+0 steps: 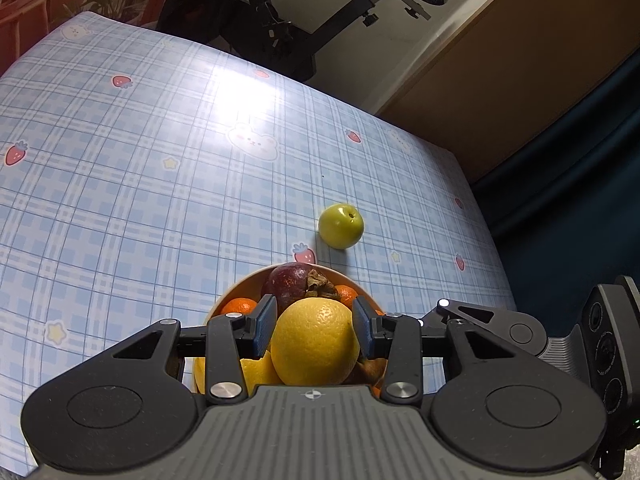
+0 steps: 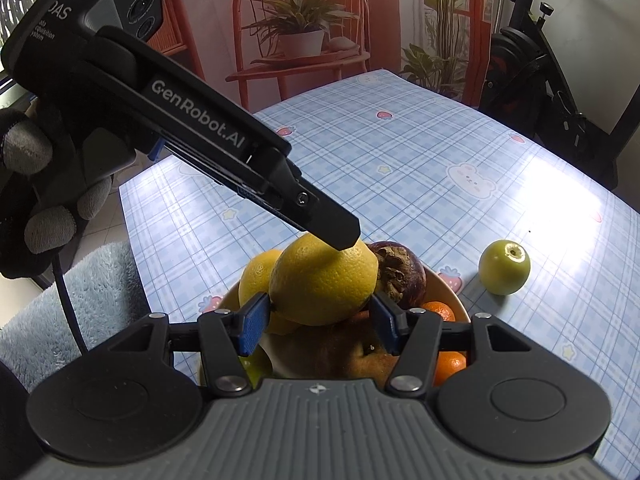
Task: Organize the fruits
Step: 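Reach the left gripper to the last green lime and grasp it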
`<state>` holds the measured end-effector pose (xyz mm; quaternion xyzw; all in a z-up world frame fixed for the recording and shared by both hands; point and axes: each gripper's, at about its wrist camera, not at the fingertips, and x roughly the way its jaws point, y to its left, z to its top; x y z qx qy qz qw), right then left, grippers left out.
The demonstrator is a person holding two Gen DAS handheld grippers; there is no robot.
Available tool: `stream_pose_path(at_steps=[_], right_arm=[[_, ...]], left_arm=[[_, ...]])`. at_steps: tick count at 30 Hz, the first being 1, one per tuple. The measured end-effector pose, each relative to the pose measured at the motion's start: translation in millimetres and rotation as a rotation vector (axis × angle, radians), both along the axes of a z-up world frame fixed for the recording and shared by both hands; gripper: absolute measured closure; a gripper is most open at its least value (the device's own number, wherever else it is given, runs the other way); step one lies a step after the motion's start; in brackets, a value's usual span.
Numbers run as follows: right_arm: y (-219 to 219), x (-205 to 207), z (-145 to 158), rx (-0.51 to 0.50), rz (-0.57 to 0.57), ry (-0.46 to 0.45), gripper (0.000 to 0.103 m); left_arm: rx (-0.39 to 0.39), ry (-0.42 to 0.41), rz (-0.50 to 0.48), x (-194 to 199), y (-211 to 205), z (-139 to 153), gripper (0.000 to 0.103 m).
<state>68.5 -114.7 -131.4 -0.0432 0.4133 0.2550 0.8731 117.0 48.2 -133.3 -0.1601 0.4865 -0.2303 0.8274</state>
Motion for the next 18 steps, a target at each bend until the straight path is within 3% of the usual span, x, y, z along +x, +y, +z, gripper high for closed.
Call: stream_pose_path(at_steps=[13, 18], right_arm=[[-45, -9, 16, 0.06, -0.085, -0.061, 0.045], [-74, -1, 16, 0.053, -0.143, -0.059, 0.045]], left_arm=[[0.081, -0.131, -0.006, 10, -18, 31, 0.059], [0.096, -0.134, -0.031, 25, -39, 32, 0.059]])
